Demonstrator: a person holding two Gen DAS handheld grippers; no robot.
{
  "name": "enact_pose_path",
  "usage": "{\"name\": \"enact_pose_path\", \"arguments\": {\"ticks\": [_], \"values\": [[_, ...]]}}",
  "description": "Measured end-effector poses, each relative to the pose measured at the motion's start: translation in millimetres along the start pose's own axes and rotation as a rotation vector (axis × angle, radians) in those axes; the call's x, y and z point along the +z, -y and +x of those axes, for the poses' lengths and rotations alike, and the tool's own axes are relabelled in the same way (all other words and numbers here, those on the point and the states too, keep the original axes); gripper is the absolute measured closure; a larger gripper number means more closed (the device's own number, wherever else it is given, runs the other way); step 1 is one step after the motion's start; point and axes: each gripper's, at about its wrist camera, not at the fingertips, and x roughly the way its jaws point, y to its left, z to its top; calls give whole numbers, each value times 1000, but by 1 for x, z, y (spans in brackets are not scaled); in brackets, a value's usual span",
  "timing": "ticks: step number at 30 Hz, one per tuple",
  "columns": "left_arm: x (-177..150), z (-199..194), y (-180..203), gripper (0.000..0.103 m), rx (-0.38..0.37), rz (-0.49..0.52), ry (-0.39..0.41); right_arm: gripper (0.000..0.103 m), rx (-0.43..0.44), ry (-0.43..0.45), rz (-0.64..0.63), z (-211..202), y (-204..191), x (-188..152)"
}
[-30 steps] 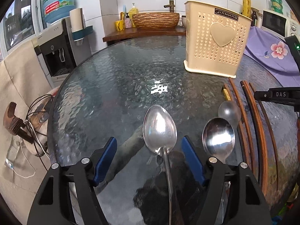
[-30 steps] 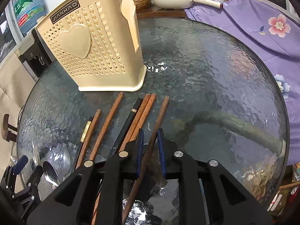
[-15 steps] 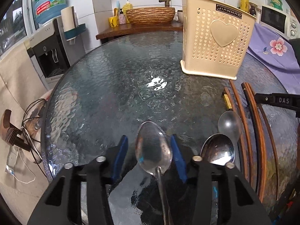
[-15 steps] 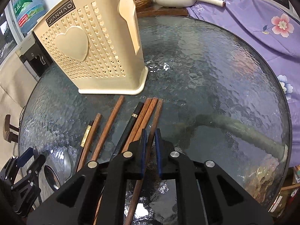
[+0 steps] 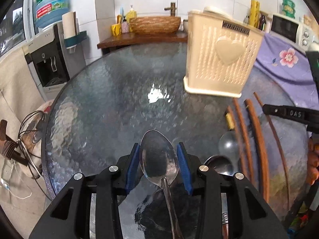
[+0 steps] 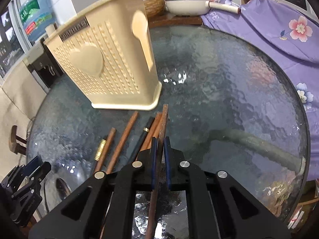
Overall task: Organize utensils
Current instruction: 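Carry the spoon into the cream holder and release while the right tool drops its chopstick in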
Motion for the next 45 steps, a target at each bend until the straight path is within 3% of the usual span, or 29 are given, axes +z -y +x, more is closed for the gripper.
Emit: {"name": "enact_pose_path", "arguments": {"ticks": [14,27,35,45], "values": [[27,-68,4,67,-91,19,211,96,198,274,-120,-110,-23,15],[34,-91,2,67,-139,9,251,96,327,300,-149,-155,-26,11],[49,-102,5,67,-180,24,286,96,348,328,-181,-172,-33,17],[90,-104,16,67,-241,46,366,96,366,393,-243,-193,-50,53]]}}
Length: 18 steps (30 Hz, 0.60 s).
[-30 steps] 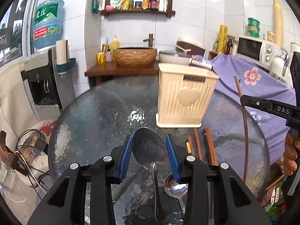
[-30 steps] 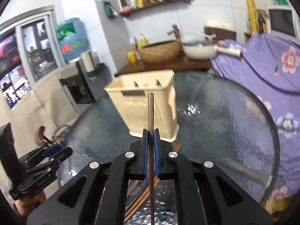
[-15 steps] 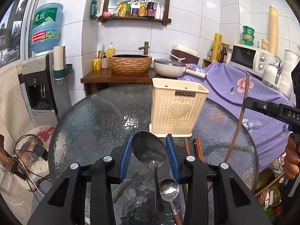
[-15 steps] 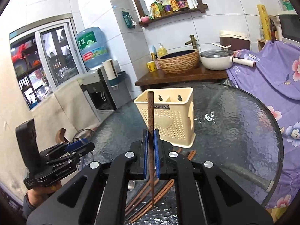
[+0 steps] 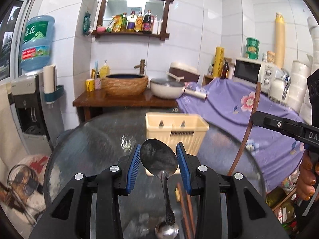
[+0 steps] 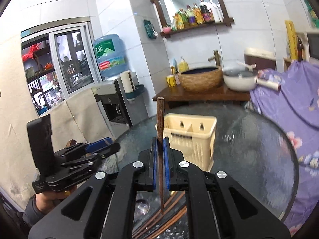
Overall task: Organize utensils
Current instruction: 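Carry the spoon into the cream holder and release while the right tool drops its chopstick in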
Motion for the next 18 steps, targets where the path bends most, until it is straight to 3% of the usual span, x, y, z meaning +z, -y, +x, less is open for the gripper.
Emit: {"name": "enact_pose_path", "arguments": {"ticks": [6,11,15,18], "values": [[65,11,4,67,-28,4,128,96,-5,108,-23,-5,1,61],[110,31,4,67,-29,-23,178,96,-54,183,-2,4,13,116],[129,52,5,67,-7,-28,209,96,-110,192,14,23,26,131],[122,73,7,67,25,-17,204,96,-143,189,22,42,38,124]]}}
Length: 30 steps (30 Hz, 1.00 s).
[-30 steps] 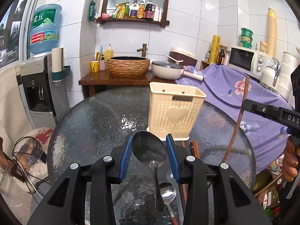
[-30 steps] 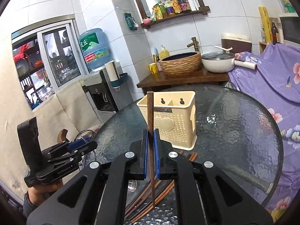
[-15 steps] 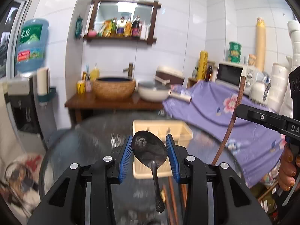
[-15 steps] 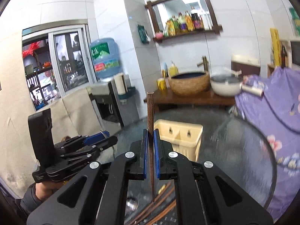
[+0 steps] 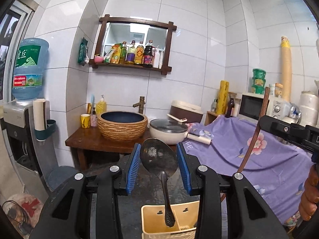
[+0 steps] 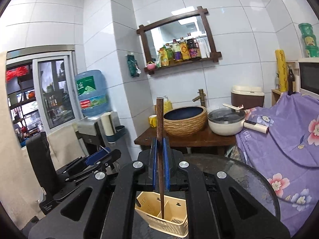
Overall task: Organize utensils
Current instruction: 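Carry the spoon into the cream holder and release while the right tool drops its chopstick in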
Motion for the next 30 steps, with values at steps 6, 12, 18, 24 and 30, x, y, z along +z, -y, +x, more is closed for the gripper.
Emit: {"name": "enact_pose_path", "arguments": {"ticks": [6,12,18,24,30], "values": [[-41,34,-5,67,33,-11,-84,96,-36,-81,1,38,13,-44],[-71,43,-7,67,23,-7,-149,96,-46,-151,-1,58,19,-80],[-89,47,-8,67,16,-6,-188,96,-44,-177,0,65,20,-97],[-99,52,-7,67,14,2,-220,96,-50,-176,5,63,21,-98],[-108,56,-3,67,20,20,-238,96,-74,-195,23,65,28,-101]]}}
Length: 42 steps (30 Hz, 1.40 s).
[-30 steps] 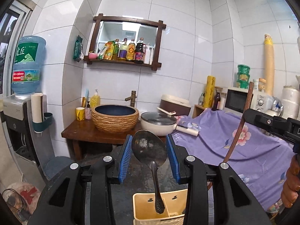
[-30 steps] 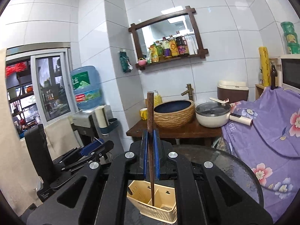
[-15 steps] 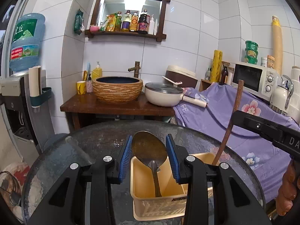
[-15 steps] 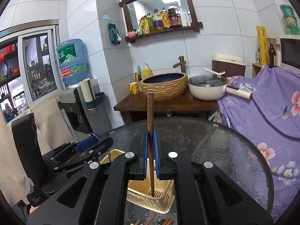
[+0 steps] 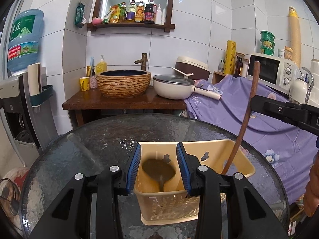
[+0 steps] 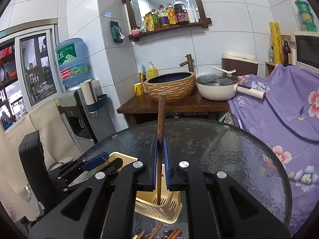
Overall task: Organize utensils
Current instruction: 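Carry the spoon into the cream holder and release while the right tool drops its chopstick in, then grasp the wooden-handled spoon with the left tool while the right tool grasps another chopstick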
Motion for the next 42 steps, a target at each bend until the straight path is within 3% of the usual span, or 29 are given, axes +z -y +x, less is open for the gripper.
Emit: {"name": "enact_pose_path", "arguments": {"ticks": [5,7,9,10,11,15,18,24,30,42], "values": [[-1,-3,1,66,0,1,15,96,-13,0,2,0,4,-3],[0,-8,1,52,-5,-3,25,94,-22,9,-2,-1,5,-4],[2,-16,0,31,-3,-10,55,76,-21,15,2,-5,6,-6],[3,-23,0,29,-6,-16,76,50,-22,23,8,-8,7,-8],[3,-28,-1,25,-11,-20,86,41,-23,43,15,-14,8,-10],[-4,-50,-4,6,6,-18,79,41,-77,37,-50,-32,2,-24],[-19,-63,-8,7,48,-7,14,40,-69,2,-67,-46,1,-41],[-62,-89,-25,7,69,-66,-81,40,-55,-150,-137,-49,-11,-97],[-99,-101,-25,7,129,-38,-144,40,-90,-229,-203,-47,-28,-145],[-139,-115,-39,7,131,-130,-223,40,-121,-379,-209,-32,-35,-202]]}}
